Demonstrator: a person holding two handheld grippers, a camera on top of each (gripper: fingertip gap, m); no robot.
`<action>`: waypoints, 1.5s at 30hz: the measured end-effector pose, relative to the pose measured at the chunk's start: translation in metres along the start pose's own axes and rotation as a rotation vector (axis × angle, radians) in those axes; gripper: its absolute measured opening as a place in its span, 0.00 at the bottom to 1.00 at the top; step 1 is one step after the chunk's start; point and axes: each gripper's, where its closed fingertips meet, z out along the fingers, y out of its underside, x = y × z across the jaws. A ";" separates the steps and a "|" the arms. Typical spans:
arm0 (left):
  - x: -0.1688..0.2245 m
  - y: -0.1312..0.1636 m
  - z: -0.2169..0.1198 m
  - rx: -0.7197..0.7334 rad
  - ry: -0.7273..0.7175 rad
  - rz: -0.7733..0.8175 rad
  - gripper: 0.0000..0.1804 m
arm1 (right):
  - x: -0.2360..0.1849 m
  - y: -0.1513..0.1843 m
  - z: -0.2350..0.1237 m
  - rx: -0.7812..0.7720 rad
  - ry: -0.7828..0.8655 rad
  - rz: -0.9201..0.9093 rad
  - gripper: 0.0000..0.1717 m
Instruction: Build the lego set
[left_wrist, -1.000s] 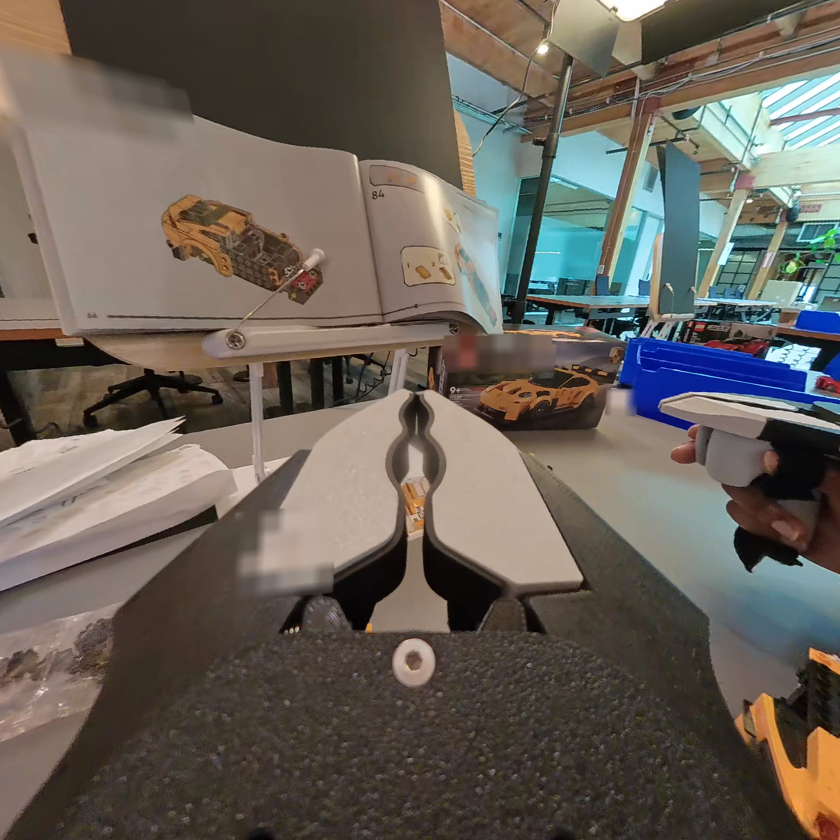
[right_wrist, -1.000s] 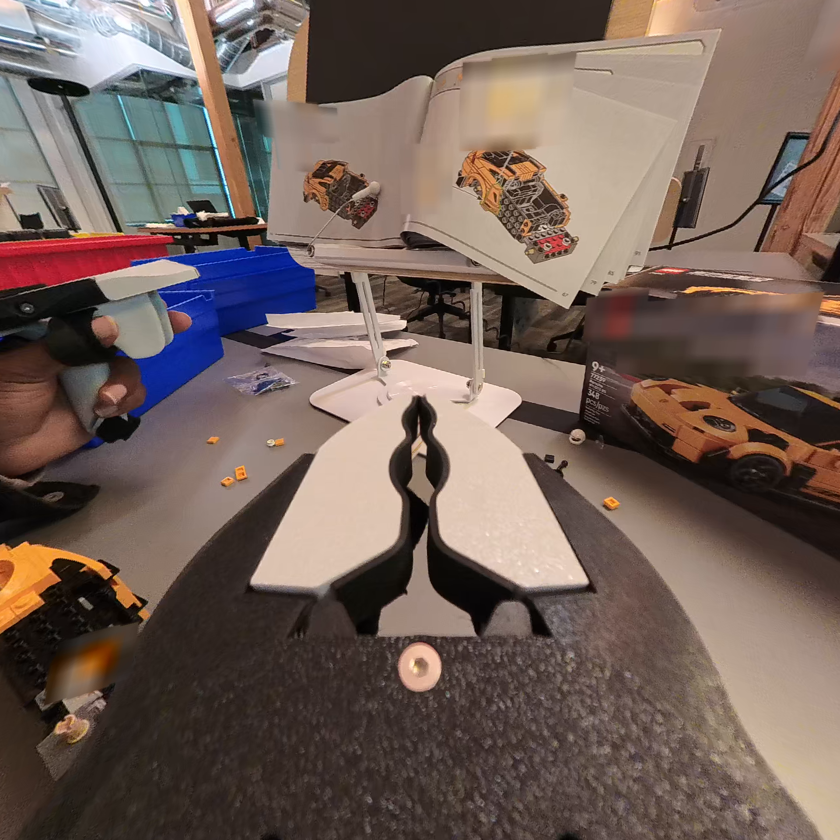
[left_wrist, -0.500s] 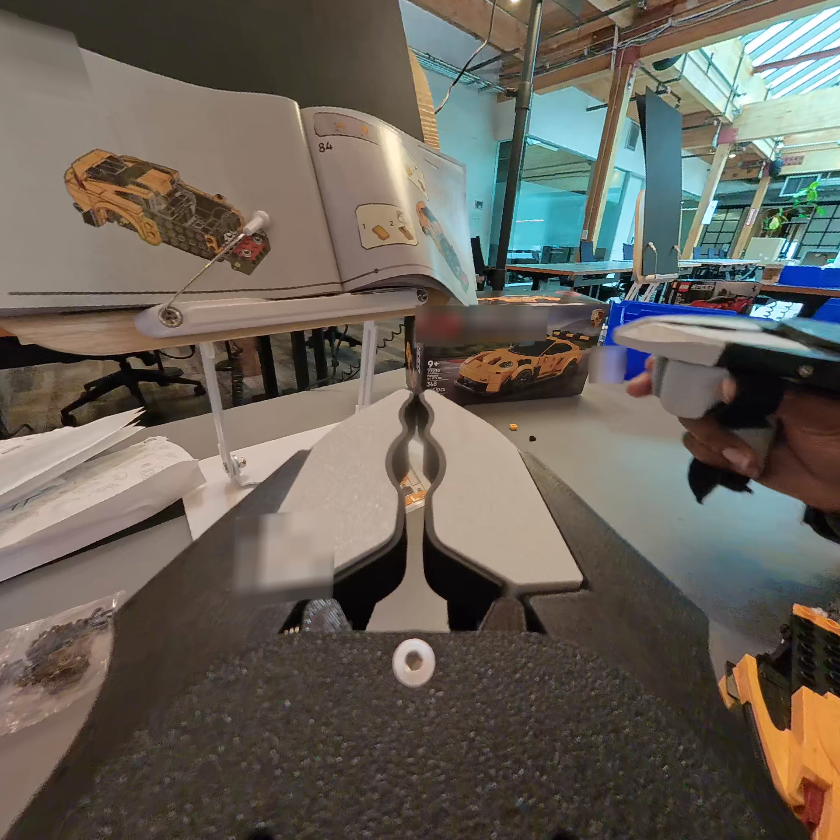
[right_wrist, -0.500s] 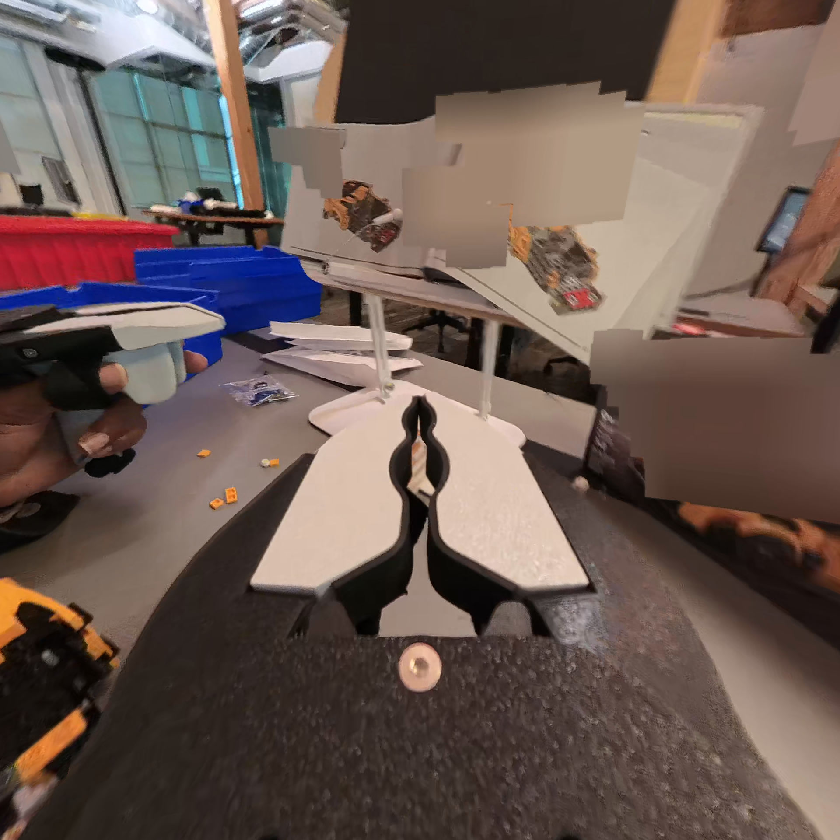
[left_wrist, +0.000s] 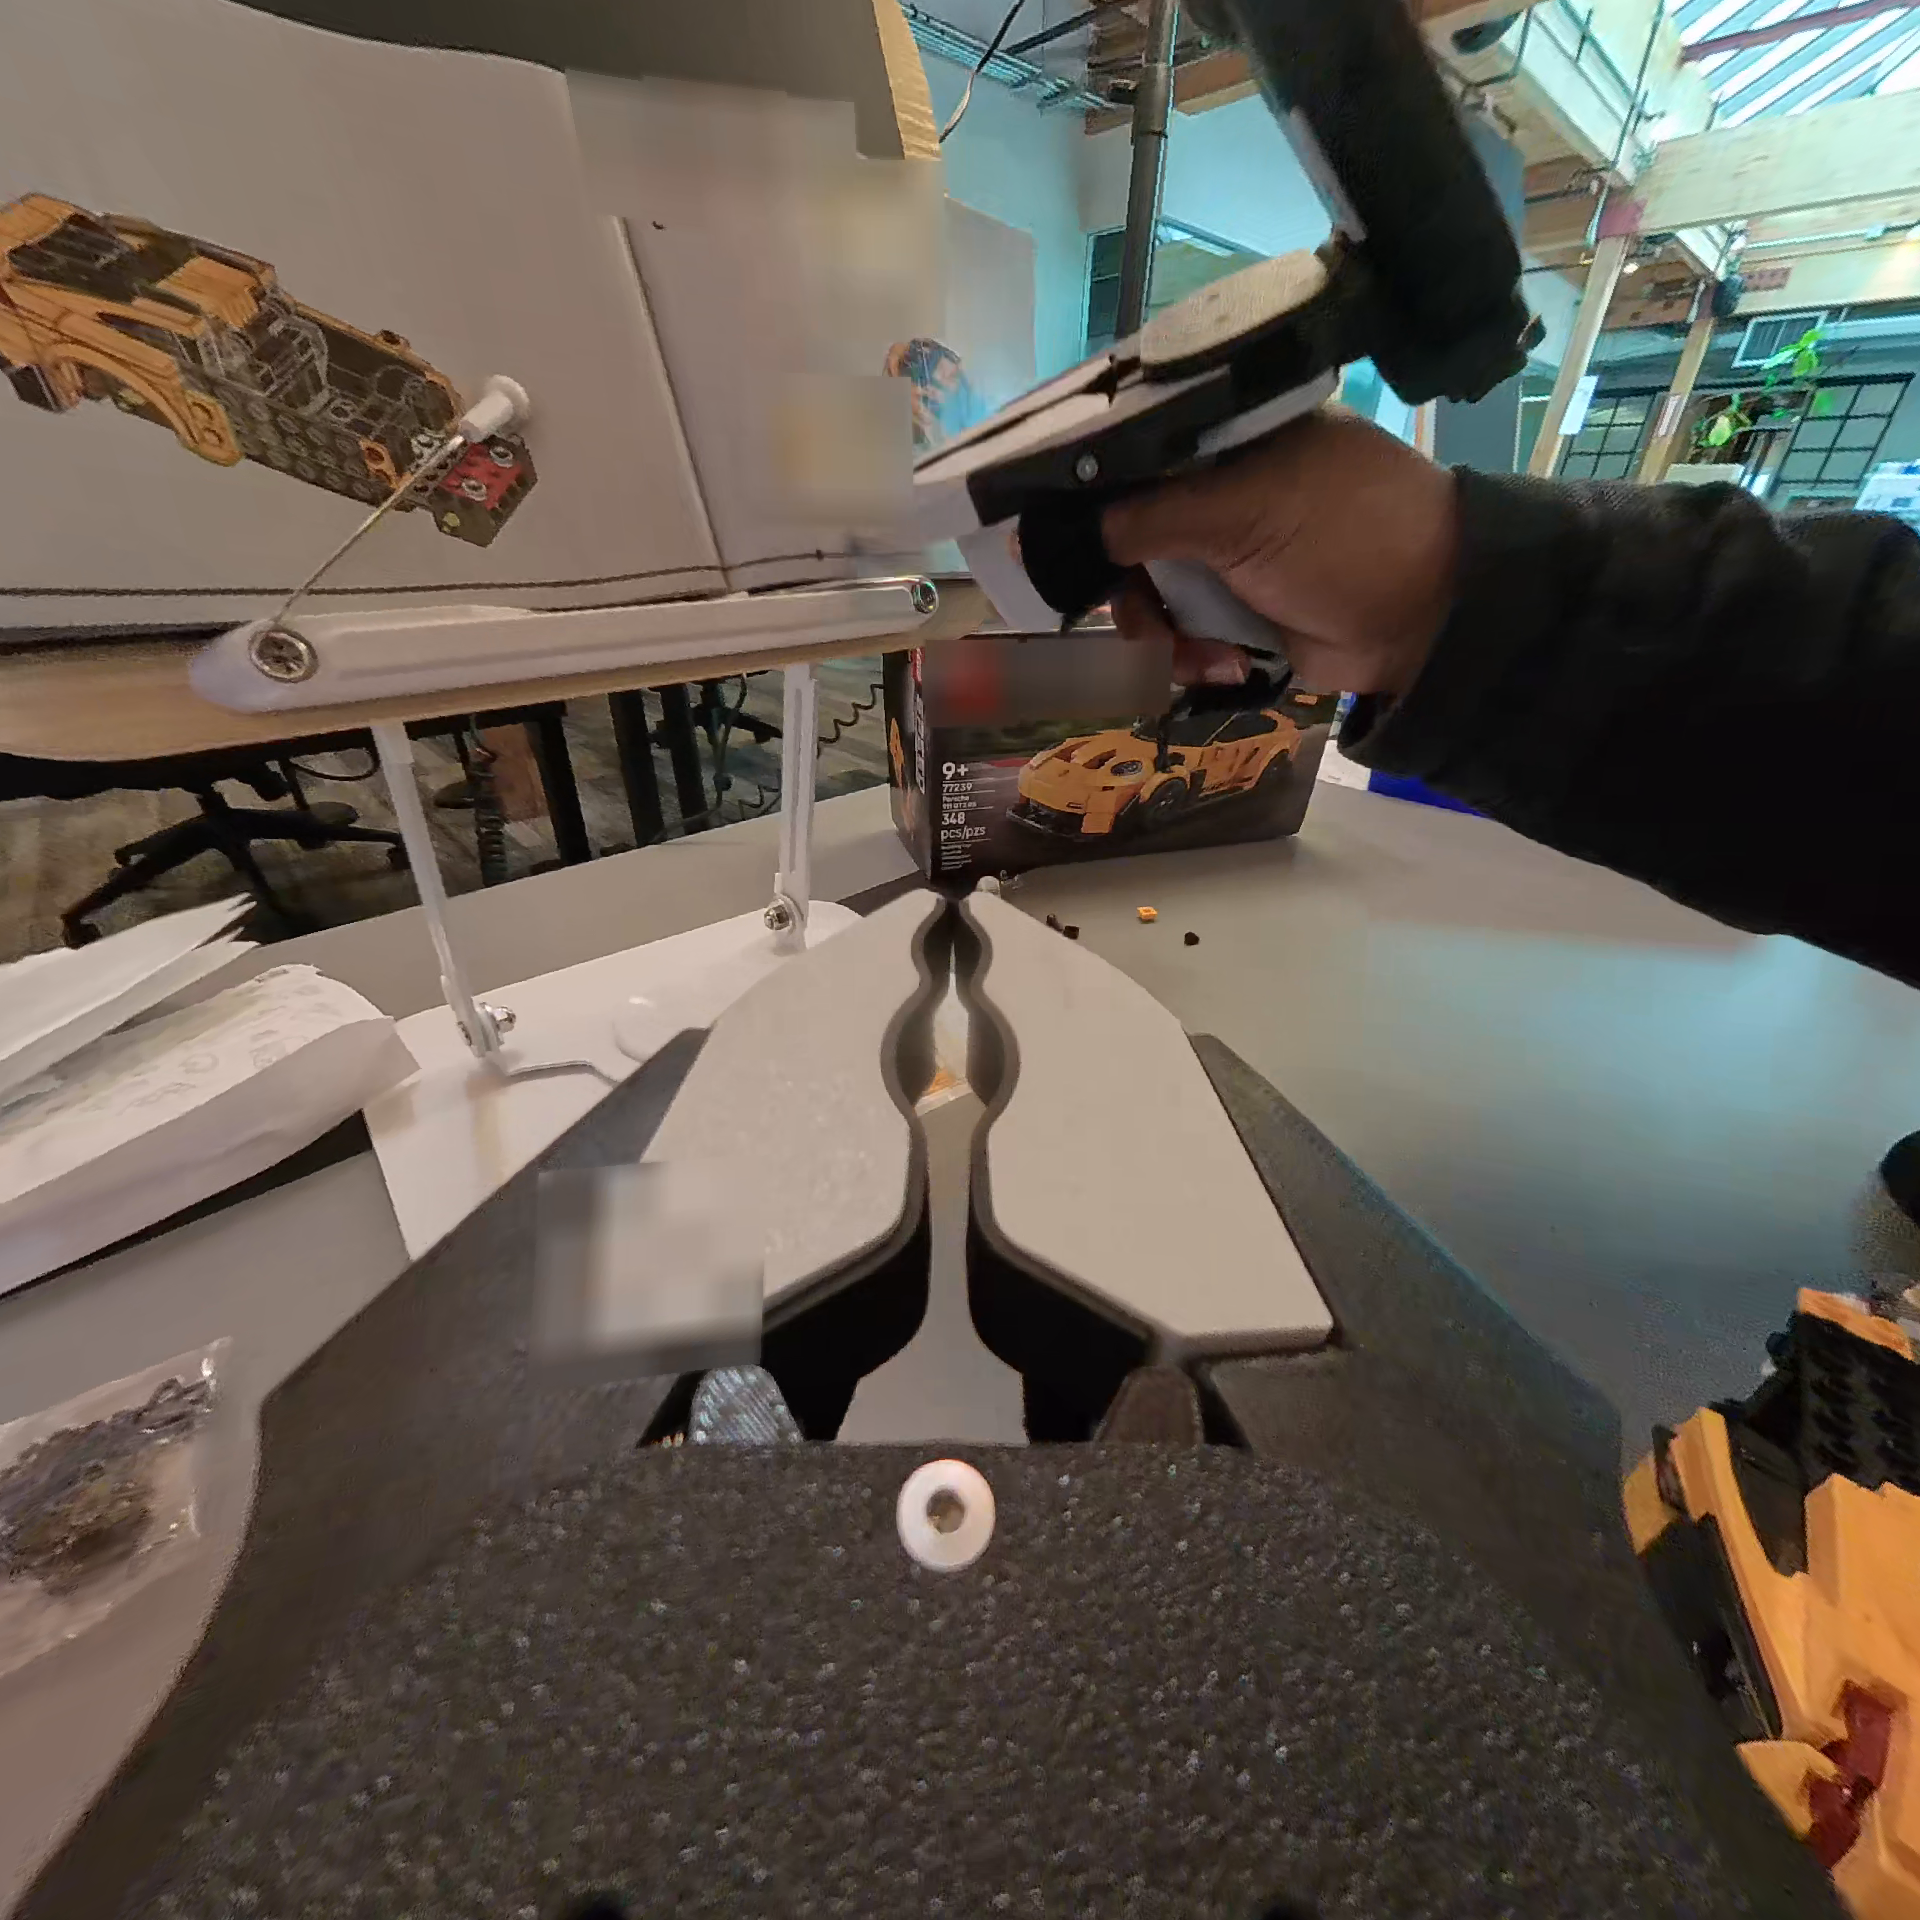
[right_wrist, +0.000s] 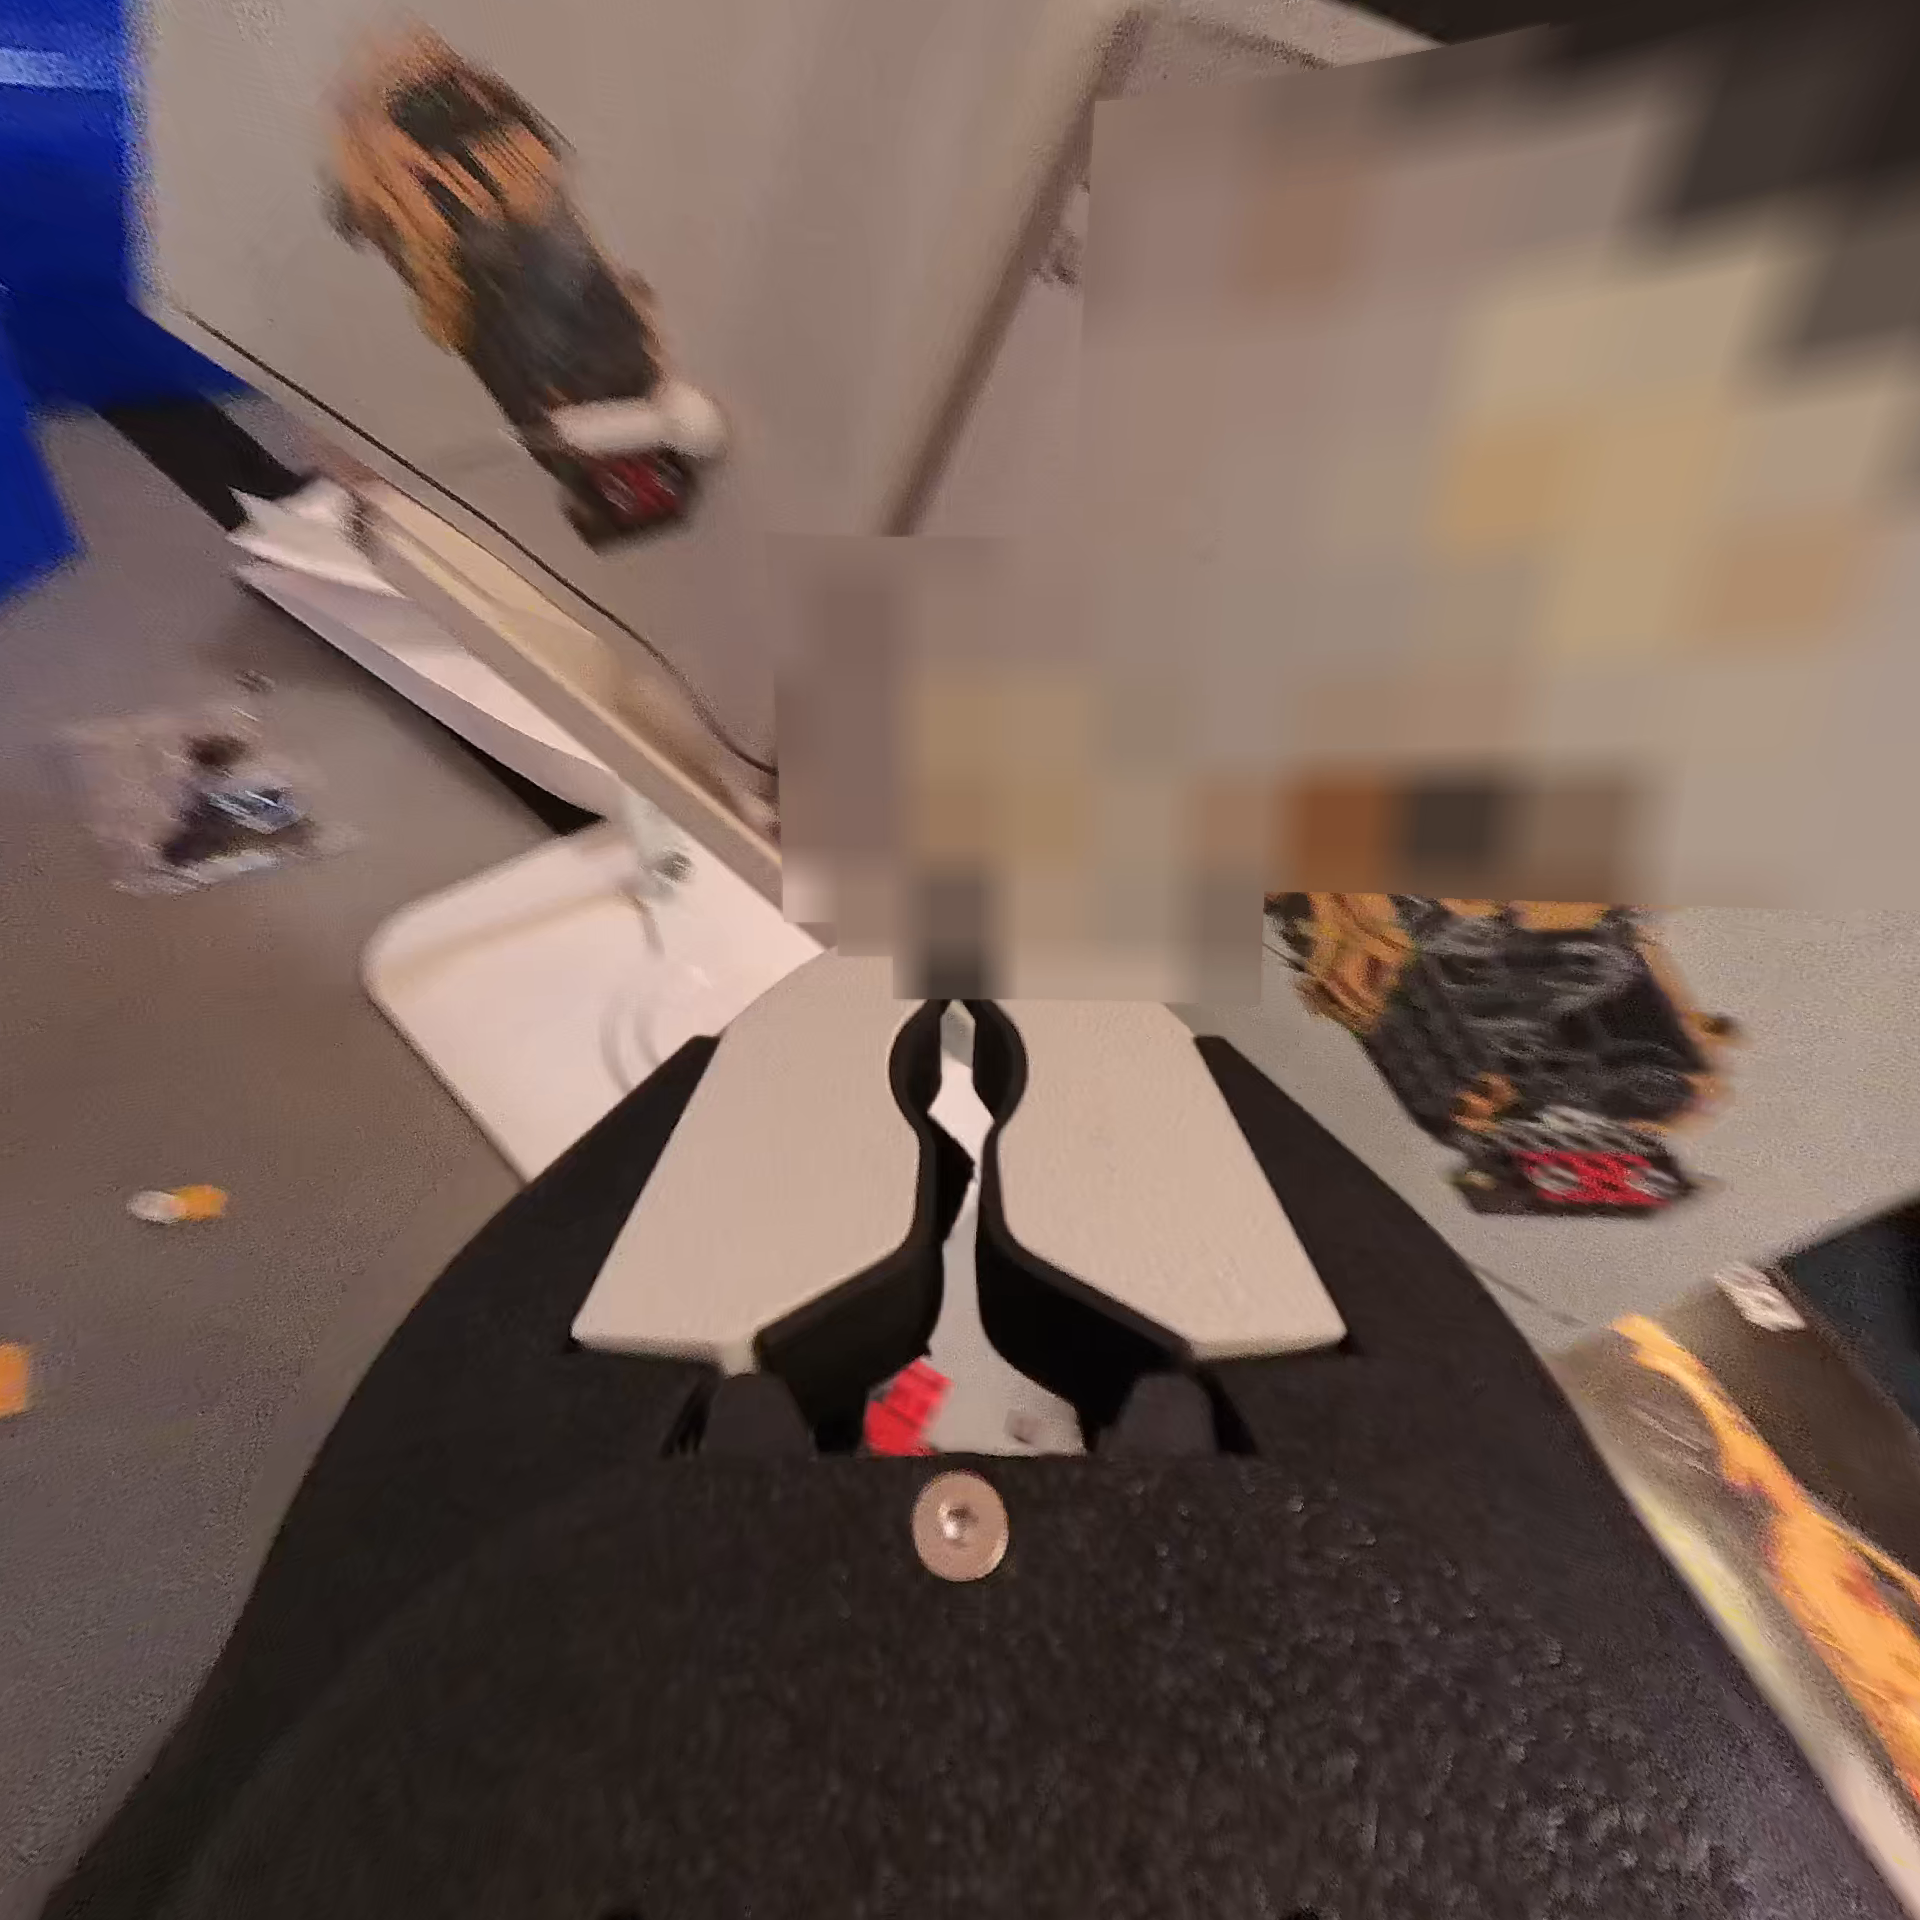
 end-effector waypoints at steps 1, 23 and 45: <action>0.000 0.000 0.000 0.000 0.004 -0.014 0.00 | 0.015 0.006 0.000 -0.011 0.034 -0.027 0.00; 0.008 0.018 0.003 -0.059 0.044 0.020 0.00 | 0.036 0.066 -0.016 0.035 0.102 0.113 0.00; 0.009 0.011 0.001 -0.033 0.036 0.038 0.00 | -0.005 0.069 -0.042 0.106 0.002 0.224 0.00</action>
